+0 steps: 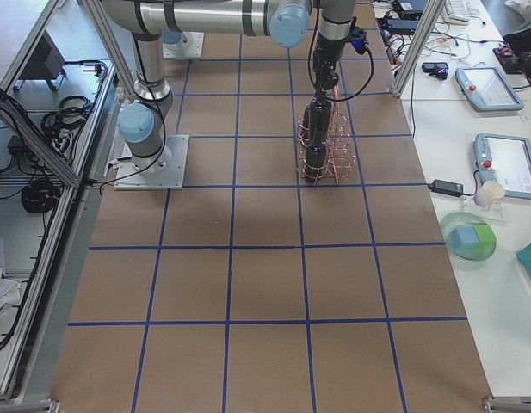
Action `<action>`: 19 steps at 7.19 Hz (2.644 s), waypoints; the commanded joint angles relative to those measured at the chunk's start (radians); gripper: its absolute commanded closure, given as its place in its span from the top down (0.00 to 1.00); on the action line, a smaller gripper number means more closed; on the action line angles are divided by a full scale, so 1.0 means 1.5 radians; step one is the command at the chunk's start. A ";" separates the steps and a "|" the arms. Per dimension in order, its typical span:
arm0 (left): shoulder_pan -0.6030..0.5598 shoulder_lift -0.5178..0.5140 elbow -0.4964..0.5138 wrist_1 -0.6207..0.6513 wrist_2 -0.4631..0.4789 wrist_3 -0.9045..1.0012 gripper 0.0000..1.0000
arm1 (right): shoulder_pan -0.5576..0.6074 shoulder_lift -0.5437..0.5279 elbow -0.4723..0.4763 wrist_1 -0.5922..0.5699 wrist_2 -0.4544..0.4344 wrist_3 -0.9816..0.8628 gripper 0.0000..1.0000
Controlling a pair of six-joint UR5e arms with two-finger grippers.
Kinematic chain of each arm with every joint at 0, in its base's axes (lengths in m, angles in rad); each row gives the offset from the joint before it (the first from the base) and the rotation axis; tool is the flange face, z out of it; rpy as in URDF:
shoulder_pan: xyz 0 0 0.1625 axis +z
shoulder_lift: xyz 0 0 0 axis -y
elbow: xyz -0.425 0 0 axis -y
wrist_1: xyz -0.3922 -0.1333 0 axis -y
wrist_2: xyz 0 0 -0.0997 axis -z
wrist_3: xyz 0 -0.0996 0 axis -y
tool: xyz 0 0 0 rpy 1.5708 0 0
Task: Place wine into wine basket
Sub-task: 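Lower the bottle into the rack's middle slot with the right gripper, then open the right gripper and release the bottle in the rack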
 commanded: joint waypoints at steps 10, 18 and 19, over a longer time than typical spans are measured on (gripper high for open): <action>-0.001 0.003 -0.022 0.005 0.000 0.000 1.00 | 0.000 0.049 0.080 -0.080 -0.003 -0.017 0.04; -0.003 0.000 -0.024 0.005 -0.042 -0.002 1.00 | 0.000 -0.005 0.083 -0.075 -0.001 -0.022 1.00; -0.003 0.000 -0.024 0.006 -0.043 -0.002 1.00 | 0.000 -0.042 0.083 -0.057 -0.001 -0.021 1.00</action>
